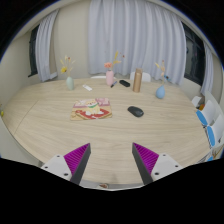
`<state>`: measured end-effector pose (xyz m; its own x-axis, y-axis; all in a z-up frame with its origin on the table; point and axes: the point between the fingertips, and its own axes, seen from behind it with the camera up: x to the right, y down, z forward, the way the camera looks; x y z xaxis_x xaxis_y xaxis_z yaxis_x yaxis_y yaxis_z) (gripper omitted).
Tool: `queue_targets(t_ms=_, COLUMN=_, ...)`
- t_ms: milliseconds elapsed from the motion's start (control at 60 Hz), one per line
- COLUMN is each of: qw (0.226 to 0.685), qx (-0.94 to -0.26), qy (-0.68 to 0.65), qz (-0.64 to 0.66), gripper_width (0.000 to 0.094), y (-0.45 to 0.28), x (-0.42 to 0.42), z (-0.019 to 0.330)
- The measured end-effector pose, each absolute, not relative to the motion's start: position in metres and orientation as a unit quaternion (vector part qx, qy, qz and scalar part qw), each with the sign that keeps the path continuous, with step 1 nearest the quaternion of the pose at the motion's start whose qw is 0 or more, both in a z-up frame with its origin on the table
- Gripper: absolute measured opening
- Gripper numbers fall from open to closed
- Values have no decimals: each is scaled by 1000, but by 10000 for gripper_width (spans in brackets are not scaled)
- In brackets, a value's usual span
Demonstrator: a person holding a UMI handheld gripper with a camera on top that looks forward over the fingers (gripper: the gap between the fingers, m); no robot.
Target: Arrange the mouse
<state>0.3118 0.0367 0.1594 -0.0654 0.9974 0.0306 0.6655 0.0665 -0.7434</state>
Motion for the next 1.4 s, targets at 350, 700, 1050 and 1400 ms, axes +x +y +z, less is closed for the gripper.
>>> queue_targets(t_ms=350, qw=311, qx=-651, qy=-642, qz=260, gripper_width=861, y=126, x=297, z=136)
queue_targets(t_ms=700, qw=318, qx=-660, qy=-631, qz=256, gripper_width=858, y=176, x=256, z=108)
queue_targets(t_ms=1050, qw=318, qx=-649, qy=-637, qz=269, gripper_width=856, y=175, x=149, z=62)
queue_targets(t_ms=1400, qw=307, qx=-664, qy=-632, qz=256, gripper_width=859, y=182, x=60, z=10)
